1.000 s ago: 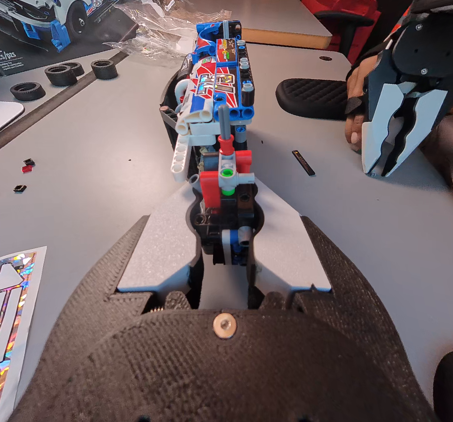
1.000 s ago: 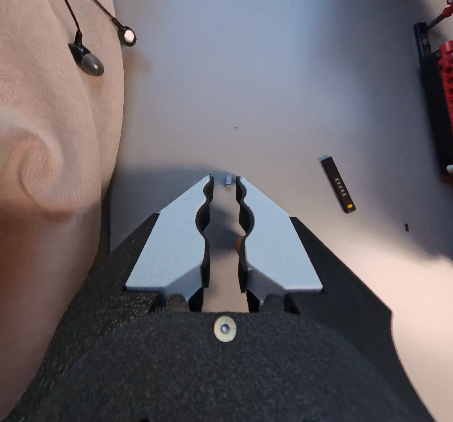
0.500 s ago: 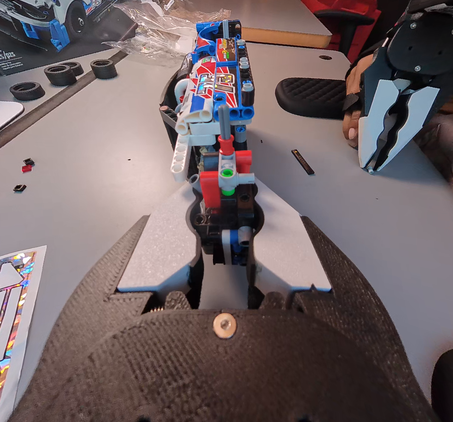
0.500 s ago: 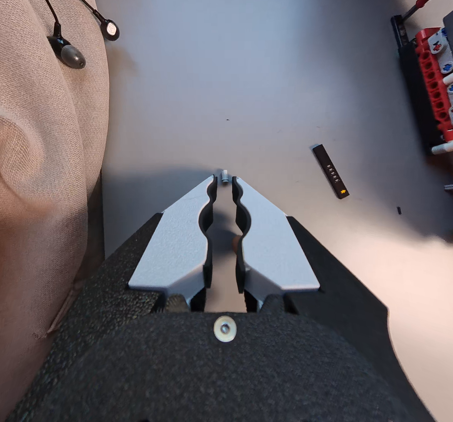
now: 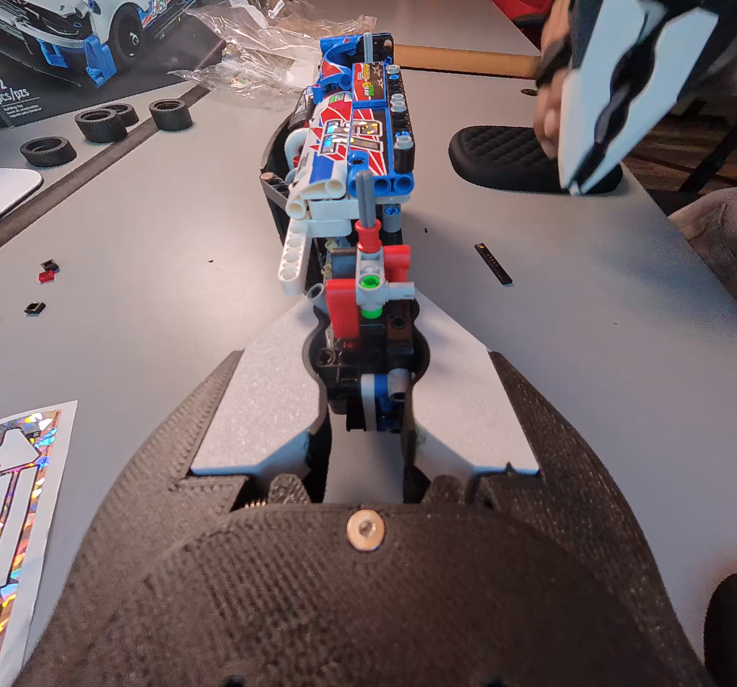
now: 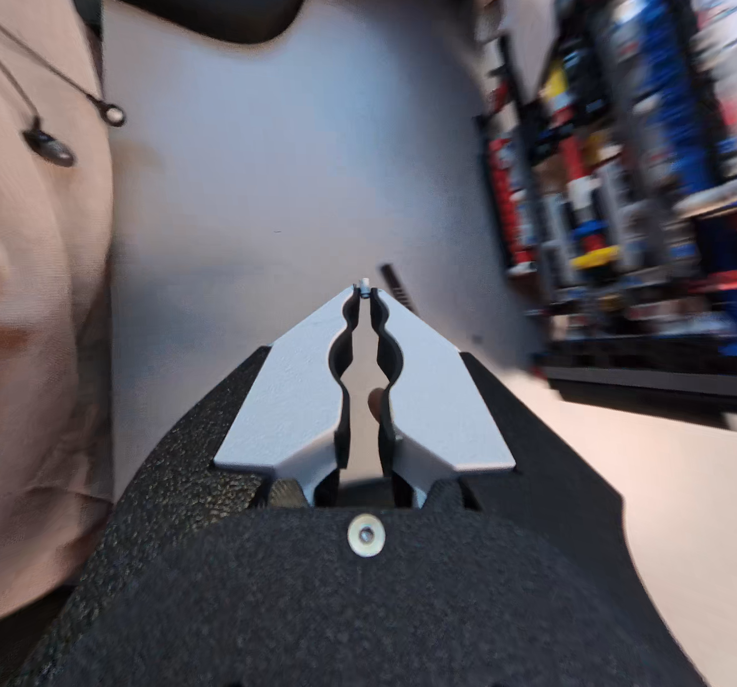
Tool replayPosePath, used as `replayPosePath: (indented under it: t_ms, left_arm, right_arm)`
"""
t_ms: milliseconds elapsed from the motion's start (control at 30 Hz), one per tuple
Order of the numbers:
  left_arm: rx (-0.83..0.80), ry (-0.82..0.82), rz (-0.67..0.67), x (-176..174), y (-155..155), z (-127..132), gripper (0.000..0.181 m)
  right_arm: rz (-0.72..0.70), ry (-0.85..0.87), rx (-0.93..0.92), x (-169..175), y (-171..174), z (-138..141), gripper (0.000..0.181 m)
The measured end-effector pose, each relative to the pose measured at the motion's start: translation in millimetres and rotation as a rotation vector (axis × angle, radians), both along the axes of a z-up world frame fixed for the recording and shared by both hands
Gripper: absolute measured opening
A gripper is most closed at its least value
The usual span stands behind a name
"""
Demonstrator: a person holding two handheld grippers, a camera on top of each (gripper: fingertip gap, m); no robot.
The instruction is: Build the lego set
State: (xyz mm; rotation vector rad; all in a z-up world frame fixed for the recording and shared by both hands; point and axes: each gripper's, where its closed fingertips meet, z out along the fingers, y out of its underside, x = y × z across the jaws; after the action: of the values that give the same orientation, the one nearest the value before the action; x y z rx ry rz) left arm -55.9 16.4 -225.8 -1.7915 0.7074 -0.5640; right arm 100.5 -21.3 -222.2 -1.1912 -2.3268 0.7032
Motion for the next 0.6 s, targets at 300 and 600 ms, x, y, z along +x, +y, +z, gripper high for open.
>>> replayPosePath:
  t_ms: [300,600]
  left_arm:
    - [0.003,0.005,0.002,1,-1,0,0.033]
    - [0.008,0.005,0.001,0,-1,0,0.033]
  right_arm:
    - [0.259,-0.322,0.468,-100,76,81,0.002]
    - [0.344,-0.586,0.537,-116,69,64,0.002]
